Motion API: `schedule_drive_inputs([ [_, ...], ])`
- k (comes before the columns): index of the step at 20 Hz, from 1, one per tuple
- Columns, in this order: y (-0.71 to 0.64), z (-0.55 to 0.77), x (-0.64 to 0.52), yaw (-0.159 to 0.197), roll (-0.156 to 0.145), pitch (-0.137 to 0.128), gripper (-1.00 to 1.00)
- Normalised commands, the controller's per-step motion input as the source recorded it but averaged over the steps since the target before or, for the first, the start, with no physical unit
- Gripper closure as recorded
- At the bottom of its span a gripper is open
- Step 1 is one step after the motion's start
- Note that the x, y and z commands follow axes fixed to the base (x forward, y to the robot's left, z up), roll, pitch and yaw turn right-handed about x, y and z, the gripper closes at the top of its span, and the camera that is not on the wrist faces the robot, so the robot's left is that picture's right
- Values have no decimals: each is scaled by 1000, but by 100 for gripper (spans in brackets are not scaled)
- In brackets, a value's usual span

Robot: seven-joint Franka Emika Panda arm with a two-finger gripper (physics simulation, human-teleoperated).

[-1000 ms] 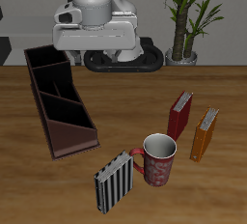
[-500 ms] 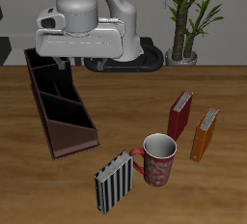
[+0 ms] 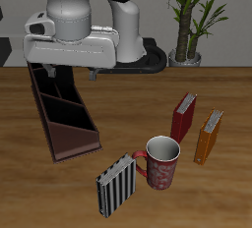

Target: Place the striped book into the right desk caddy's left compartment

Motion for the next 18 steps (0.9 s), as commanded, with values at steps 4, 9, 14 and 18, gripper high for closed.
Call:
schedule_drive_inputs([
  [4, 182, 17, 218, -75, -20, 13, -100],
  [9, 112, 49, 213, -60, -35, 2, -100],
  [14, 111, 55, 138, -62, -20, -5, -100],
  [18, 237, -18, 322, -131, -55, -18, -100],
])
